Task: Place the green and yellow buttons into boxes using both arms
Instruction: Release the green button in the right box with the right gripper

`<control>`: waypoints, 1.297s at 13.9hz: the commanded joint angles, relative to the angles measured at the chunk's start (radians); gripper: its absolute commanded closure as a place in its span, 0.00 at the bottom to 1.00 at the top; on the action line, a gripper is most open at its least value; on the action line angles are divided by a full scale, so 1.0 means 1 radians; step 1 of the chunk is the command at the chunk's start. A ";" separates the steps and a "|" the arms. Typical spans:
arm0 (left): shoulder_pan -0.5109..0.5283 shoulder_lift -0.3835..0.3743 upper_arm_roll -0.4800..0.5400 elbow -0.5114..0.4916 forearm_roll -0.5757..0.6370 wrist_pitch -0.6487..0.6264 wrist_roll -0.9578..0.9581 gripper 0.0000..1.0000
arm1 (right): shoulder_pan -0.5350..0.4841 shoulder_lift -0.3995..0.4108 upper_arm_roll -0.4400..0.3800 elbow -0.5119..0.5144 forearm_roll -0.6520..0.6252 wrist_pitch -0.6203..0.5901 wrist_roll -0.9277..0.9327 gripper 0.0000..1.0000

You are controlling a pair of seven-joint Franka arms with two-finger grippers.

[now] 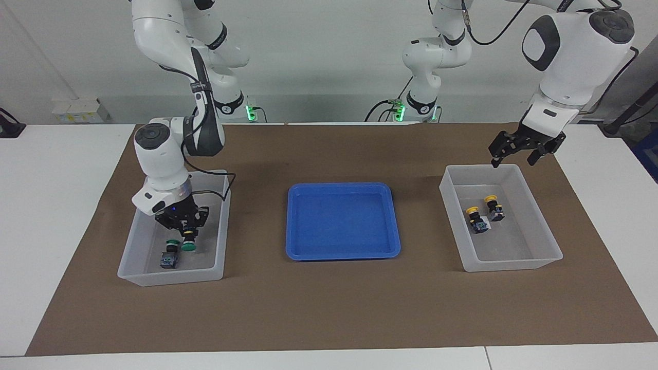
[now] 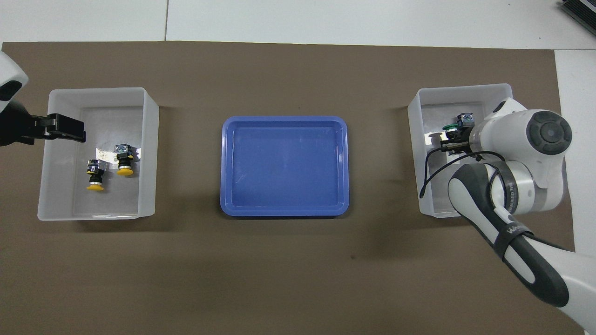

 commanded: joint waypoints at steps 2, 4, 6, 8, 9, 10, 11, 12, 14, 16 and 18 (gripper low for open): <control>-0.005 -0.030 0.003 -0.035 0.021 0.013 -0.007 0.00 | -0.023 -0.009 0.009 -0.031 0.021 0.024 -0.035 0.45; -0.005 -0.030 0.003 -0.035 0.021 0.013 -0.007 0.00 | -0.021 -0.009 0.009 -0.025 0.021 0.021 -0.035 0.30; -0.005 -0.030 0.003 -0.035 0.021 0.013 -0.007 0.00 | -0.016 -0.021 0.011 -0.016 0.021 0.017 -0.025 0.21; -0.005 -0.030 0.003 -0.035 0.021 0.013 -0.007 0.00 | -0.012 -0.059 0.011 -0.001 0.022 -0.023 -0.003 0.18; -0.005 -0.030 0.003 -0.035 0.021 0.013 -0.007 0.00 | -0.009 -0.085 0.012 0.011 0.022 -0.072 0.027 0.14; -0.005 -0.030 0.003 -0.037 0.021 0.013 -0.007 0.00 | 0.008 -0.116 0.012 0.024 0.022 -0.118 0.055 0.11; -0.005 -0.030 0.003 -0.035 0.021 0.013 -0.007 0.00 | 0.028 -0.145 0.012 0.028 0.027 -0.153 0.073 0.04; -0.005 -0.030 0.003 -0.037 0.021 0.013 -0.007 0.00 | 0.049 -0.180 0.011 0.034 0.063 -0.186 0.108 0.00; -0.005 -0.030 0.003 -0.035 0.021 0.013 -0.007 0.00 | 0.056 -0.234 0.012 0.082 0.129 -0.305 0.144 0.00; -0.005 -0.030 0.003 -0.037 0.021 0.013 -0.007 0.00 | 0.060 -0.254 0.012 0.190 0.139 -0.484 0.156 0.00; -0.005 -0.030 0.003 -0.037 0.021 0.013 -0.007 0.00 | 0.057 -0.259 0.011 0.290 0.139 -0.612 0.156 0.00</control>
